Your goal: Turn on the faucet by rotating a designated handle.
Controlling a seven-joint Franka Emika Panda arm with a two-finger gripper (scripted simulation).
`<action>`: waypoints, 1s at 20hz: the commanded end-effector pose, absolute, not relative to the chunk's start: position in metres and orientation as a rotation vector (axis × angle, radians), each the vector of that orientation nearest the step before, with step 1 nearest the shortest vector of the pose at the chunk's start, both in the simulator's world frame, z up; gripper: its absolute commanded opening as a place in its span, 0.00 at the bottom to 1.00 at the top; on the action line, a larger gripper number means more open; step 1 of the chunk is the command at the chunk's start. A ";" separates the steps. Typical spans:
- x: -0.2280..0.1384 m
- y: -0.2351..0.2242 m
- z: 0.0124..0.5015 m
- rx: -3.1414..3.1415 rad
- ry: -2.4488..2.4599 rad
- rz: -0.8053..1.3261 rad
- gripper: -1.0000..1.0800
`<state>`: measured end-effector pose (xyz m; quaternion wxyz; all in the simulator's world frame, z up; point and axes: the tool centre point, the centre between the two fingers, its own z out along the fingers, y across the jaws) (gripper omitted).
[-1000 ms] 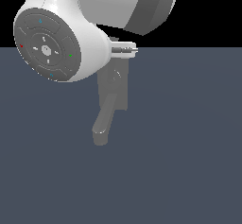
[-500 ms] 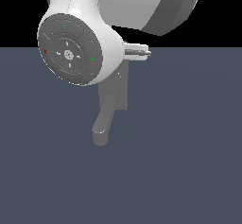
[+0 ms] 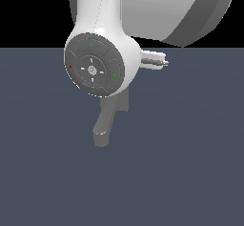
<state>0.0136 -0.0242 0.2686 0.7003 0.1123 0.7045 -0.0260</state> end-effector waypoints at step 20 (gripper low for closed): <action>0.018 -0.077 0.232 0.093 1.568 -0.057 0.00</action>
